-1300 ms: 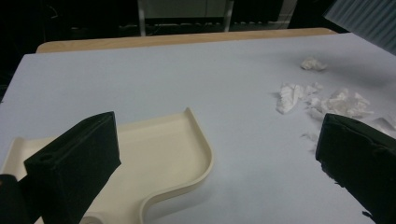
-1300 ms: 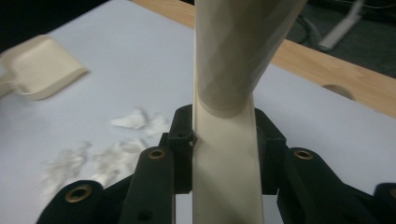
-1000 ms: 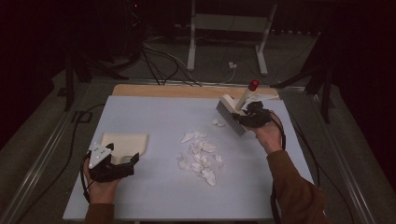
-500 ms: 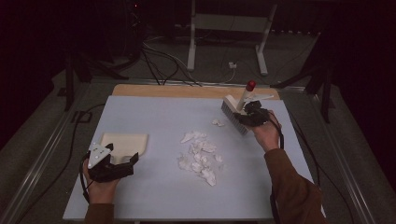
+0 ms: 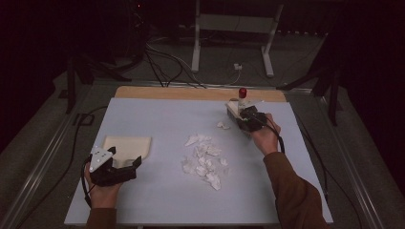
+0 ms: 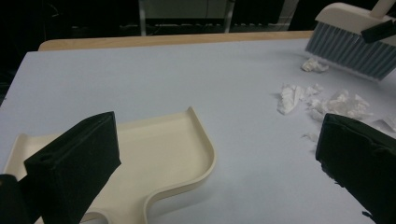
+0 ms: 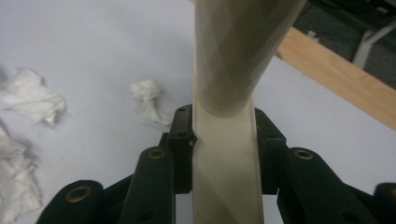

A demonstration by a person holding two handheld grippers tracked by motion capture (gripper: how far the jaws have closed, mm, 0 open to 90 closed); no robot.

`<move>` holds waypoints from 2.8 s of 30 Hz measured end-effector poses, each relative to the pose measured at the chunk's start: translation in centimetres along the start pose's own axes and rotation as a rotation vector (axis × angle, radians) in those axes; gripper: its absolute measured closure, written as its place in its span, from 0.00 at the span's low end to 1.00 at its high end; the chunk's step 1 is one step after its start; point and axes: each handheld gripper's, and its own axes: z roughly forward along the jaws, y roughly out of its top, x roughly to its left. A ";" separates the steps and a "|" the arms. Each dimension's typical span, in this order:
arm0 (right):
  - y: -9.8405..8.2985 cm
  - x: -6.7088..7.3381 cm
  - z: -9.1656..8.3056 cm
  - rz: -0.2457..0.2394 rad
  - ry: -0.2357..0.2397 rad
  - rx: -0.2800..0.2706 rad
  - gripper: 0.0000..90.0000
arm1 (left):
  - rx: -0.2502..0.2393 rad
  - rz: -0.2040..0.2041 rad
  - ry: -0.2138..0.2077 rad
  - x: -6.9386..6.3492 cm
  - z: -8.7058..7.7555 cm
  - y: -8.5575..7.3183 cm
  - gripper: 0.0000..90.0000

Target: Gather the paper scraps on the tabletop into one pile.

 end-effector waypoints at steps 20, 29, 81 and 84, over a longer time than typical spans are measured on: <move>0.1 4.6 0.4 -0.239 0.167 -0.032 0.74 | -0.001 -0.002 -0.003 0.0 -0.1 -0.1 0.01; -0.1 6.0 -0.4 -0.296 0.259 -0.060 0.74 | -0.001 -0.002 -0.003 0.0 -0.1 0.0 0.01; -2.0 6.0 -9.1 -0.403 0.704 -0.228 0.74 | 0.009 -0.008 -0.009 -0.1 0.0 -0.2 0.01; -2.2 6.6 -9.2 -0.430 0.735 -0.211 0.74 | 0.010 -0.006 -0.008 -0.1 0.1 -0.2 0.01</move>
